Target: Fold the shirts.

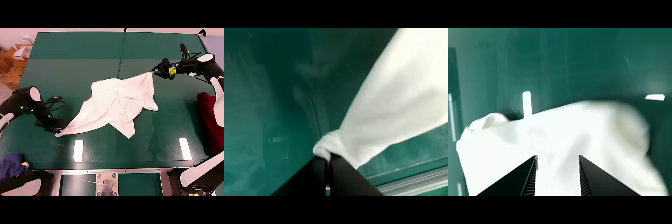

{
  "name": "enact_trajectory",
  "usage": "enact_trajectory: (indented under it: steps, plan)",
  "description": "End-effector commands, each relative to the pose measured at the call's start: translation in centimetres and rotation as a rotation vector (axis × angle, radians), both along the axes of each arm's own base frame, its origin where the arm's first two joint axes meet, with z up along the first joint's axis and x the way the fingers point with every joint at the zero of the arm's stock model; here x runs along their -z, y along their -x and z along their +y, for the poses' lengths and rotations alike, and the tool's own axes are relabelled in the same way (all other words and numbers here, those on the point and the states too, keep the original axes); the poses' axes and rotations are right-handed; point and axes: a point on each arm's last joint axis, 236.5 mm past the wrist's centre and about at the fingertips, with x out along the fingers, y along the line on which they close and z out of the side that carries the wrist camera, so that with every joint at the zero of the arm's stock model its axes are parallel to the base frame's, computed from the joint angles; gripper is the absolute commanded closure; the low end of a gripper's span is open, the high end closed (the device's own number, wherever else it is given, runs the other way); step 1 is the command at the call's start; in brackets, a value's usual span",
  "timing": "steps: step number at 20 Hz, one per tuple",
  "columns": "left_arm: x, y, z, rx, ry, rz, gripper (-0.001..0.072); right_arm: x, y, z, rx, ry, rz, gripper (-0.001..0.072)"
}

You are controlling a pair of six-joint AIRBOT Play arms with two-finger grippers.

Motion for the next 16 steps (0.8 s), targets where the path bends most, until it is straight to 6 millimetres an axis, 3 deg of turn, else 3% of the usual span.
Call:
enact_trajectory:
  steps: [1, 2, 5, 8, 10, 12, 14, 16]
  plan:
    - [0.9, -1.1, 0.0, -0.019, -0.006, -0.067, 0.0685, -0.4, 2.1, -1.6, -0.066, -0.038, 0.079, 0.0406]
    - [1.1, -1.6, 0.0, -0.02, -0.007, -0.09, 0.0685, -0.6, 3.4, -2.6, -0.079, -0.057, 0.119, 0.0449]
    - [1.2, -2.7, -0.1, -0.03, -0.005, -0.136, 0.0685, 0.1, 8.1, -4.4, -0.07, -0.063, 0.23, 0.0454]
    - [1.3, -3.4, -0.1, -0.034, -0.005, -0.163, 0.0685, 2.6, 15.5, -3.7, -0.036, 0.005, 0.341, 0.0454]
    - [1.3, -3.8, -0.1, -0.038, -0.006, -0.182, 0.0685, 4.2, 20.4, -1.8, 0.012, 0.009, 0.372, 0.0448]
    - [1.3, -4.3, -0.3, -0.048, 0.004, -0.201, 0.0685, 6.2, 24.7, 0.8, 0.023, 0.026, 0.369, 0.0378]
    - [1.3, -4.5, -0.7, -0.058, 0.019, -0.208, 0.0685, 7.9, 27.9, 4.8, -0.028, -0.021, 0.359, 0.0348]
    - [1.2, -4.5, -1.0, -0.064, 0.032, -0.207, 0.0685, 9.6, 29.4, 8.1, -0.053, -0.058, 0.355, 0.0348]
